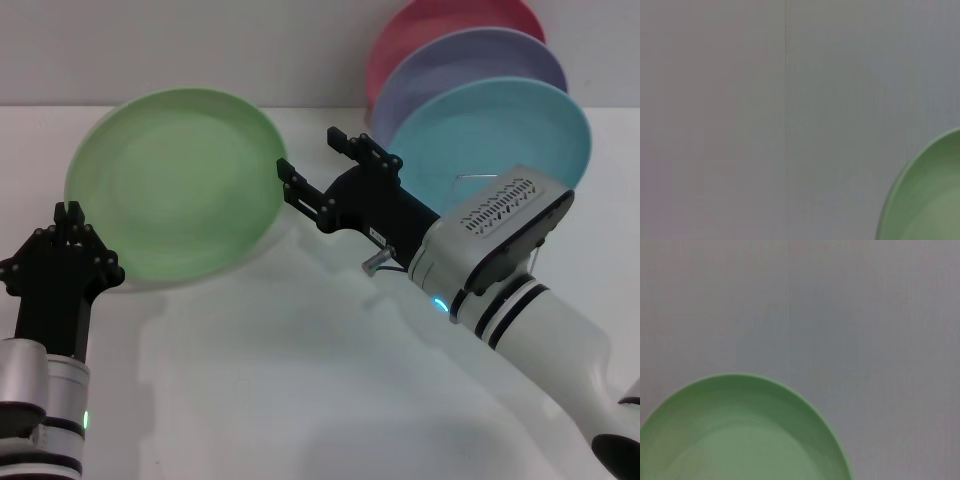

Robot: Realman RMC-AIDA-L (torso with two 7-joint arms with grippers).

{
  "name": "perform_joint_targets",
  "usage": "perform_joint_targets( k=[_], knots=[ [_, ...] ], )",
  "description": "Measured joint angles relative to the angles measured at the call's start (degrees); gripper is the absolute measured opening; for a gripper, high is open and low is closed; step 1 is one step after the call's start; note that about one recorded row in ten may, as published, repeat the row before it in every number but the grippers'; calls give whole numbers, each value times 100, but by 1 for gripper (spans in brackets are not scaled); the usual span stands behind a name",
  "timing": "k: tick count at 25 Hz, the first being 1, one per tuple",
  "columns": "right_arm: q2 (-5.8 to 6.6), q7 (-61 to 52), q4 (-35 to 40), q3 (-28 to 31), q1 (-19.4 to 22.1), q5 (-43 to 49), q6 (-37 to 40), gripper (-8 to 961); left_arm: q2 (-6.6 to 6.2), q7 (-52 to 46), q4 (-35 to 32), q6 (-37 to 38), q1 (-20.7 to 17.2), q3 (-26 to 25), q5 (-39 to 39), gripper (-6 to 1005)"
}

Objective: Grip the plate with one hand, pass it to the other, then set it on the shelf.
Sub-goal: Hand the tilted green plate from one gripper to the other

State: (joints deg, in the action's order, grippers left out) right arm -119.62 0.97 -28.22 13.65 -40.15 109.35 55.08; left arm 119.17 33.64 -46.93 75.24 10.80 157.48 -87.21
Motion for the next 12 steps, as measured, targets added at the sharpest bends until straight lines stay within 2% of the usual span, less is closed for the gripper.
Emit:
perform_joint_targets(
  k=[12],
  knots=[
    [9, -132, 36, -3, -54, 119, -179, 722, 0, 476, -212, 141, -7, 197, -338, 60]
  ],
)
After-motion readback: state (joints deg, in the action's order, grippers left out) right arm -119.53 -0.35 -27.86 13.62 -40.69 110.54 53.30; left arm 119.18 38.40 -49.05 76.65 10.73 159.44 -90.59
